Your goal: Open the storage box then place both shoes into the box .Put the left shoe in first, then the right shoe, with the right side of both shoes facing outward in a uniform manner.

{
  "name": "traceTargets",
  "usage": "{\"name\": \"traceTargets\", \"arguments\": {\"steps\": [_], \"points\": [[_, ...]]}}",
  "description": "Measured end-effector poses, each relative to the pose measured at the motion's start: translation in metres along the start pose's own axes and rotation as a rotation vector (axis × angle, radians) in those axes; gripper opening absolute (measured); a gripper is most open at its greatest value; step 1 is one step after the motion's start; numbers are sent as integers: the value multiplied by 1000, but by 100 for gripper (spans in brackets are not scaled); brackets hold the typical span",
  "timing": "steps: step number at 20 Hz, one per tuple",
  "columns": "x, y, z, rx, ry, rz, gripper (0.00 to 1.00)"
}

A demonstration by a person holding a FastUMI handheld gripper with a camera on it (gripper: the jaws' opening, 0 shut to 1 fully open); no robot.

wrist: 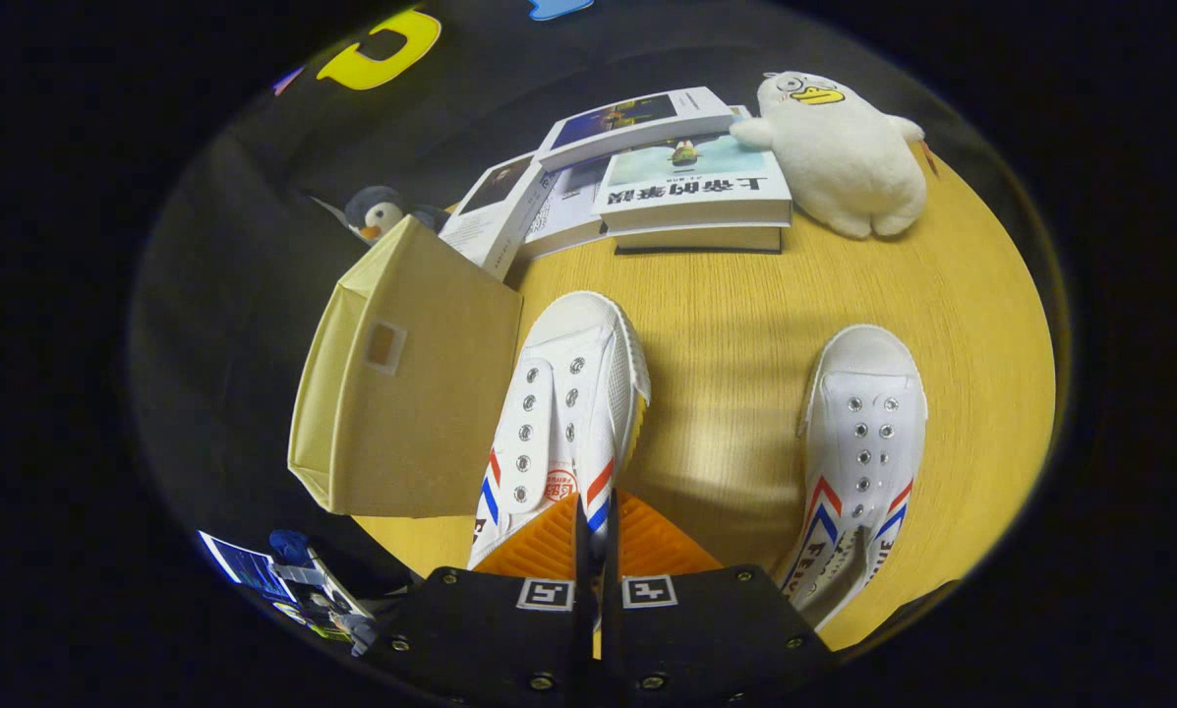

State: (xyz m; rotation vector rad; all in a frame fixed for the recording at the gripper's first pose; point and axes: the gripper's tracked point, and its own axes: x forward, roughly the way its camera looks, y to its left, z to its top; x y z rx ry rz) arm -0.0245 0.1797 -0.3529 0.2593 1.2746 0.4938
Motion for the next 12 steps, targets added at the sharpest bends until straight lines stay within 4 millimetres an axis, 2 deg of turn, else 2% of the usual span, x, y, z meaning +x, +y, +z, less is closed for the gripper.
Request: {"name": "traceTargets", "arguments": {"steps": [6, 12], "points": [[-48, 32, 38, -32, -67, 52, 3], [-73, 71, 64, -125, -92, 90, 3]]}}
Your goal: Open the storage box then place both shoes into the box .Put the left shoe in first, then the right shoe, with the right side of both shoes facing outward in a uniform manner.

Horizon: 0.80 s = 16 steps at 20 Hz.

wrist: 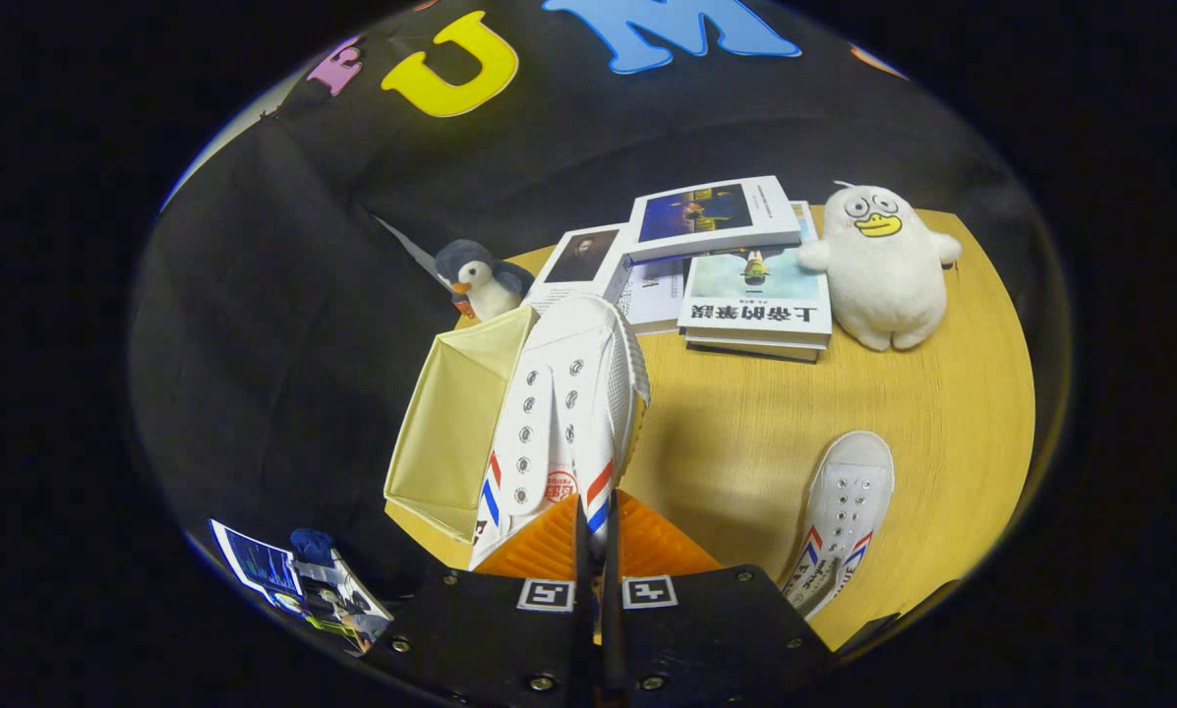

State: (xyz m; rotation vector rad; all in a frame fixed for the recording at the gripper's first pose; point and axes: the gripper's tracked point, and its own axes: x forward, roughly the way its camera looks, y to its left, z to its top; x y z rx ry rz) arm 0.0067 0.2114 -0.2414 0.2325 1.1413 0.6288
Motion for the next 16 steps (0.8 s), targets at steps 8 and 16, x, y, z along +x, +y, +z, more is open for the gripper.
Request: {"name": "traceTargets", "arguments": {"steps": [8, 16], "points": [[19, 51, 38, -86, 21, 46, 3], [73, 114, 46, -164, 85, 87, 3]]}}
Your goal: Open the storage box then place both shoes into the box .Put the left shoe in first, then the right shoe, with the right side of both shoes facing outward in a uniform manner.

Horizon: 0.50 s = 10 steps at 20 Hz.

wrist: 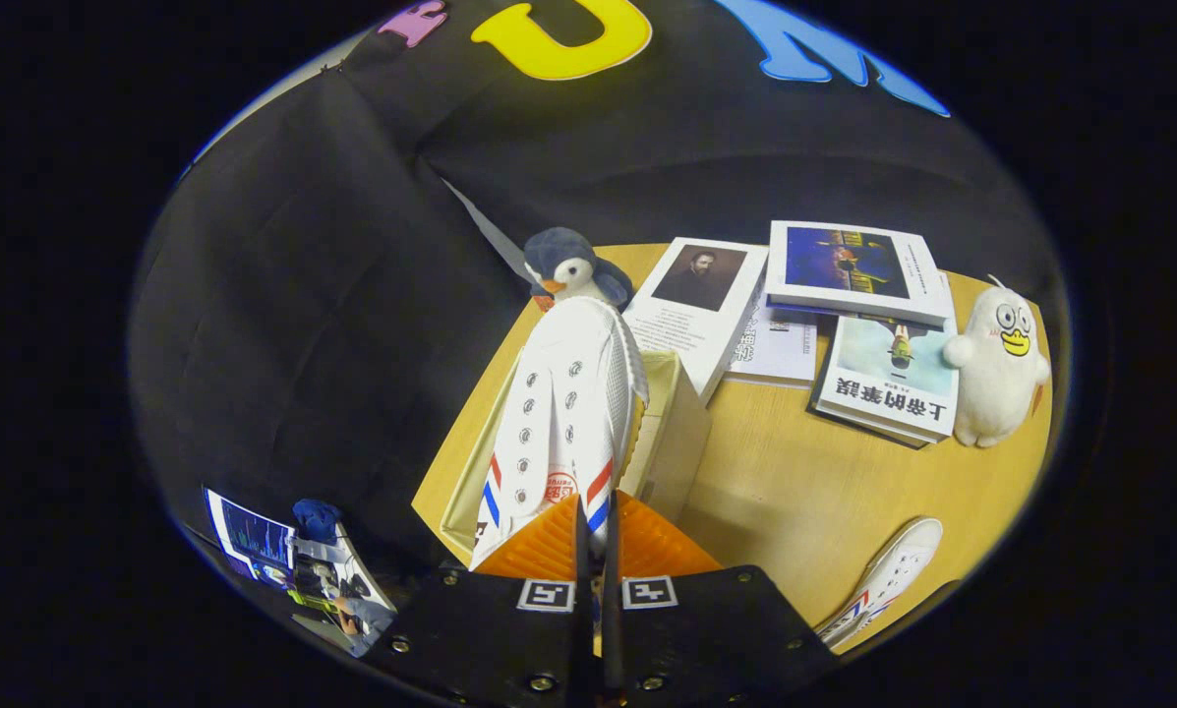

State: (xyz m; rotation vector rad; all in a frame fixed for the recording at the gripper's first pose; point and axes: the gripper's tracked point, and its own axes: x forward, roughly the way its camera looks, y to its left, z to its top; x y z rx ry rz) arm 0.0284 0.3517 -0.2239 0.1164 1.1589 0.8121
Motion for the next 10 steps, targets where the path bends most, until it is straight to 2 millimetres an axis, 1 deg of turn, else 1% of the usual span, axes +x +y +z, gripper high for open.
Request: {"name": "traceTargets", "arguments": {"steps": [3, 8, 10], "points": [[21, 16, -1, -37, 38, 7, 3], [60, 32, -4, -93, 97, -16, 3], [73, 37, -8, -107, 122, -21, 3]]}}
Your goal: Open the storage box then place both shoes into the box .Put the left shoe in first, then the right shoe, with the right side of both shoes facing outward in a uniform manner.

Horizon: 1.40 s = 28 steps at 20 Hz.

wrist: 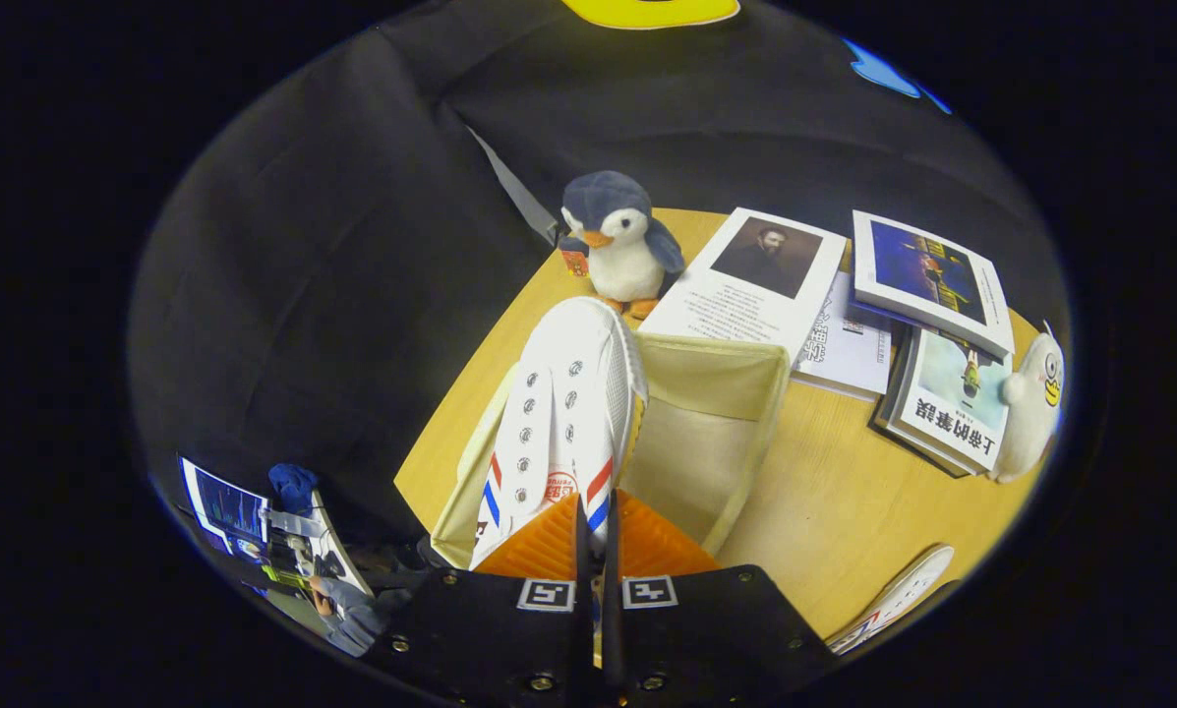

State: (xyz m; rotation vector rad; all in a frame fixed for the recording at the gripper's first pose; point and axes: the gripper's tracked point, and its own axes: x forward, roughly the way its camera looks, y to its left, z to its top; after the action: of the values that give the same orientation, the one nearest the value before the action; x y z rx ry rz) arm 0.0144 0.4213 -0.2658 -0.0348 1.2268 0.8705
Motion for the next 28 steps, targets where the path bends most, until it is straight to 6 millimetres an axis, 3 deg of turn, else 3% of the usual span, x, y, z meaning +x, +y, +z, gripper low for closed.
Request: {"name": "traceTargets", "arguments": {"steps": [8, 9, 10, 13, 20, 28], "points": [[37, 0, -8, 38, 58, -40, 3], [39, 5, -6, 54, 44, -20, 7], [34, 9, 4, 84, 6, -2, 29], [24, -9, 16, 104, -37, -50, 95], [-29, -22, 19, 105, -105, -40, 97], [-106, -49, 3, 138, -210, -27, 97]]}}
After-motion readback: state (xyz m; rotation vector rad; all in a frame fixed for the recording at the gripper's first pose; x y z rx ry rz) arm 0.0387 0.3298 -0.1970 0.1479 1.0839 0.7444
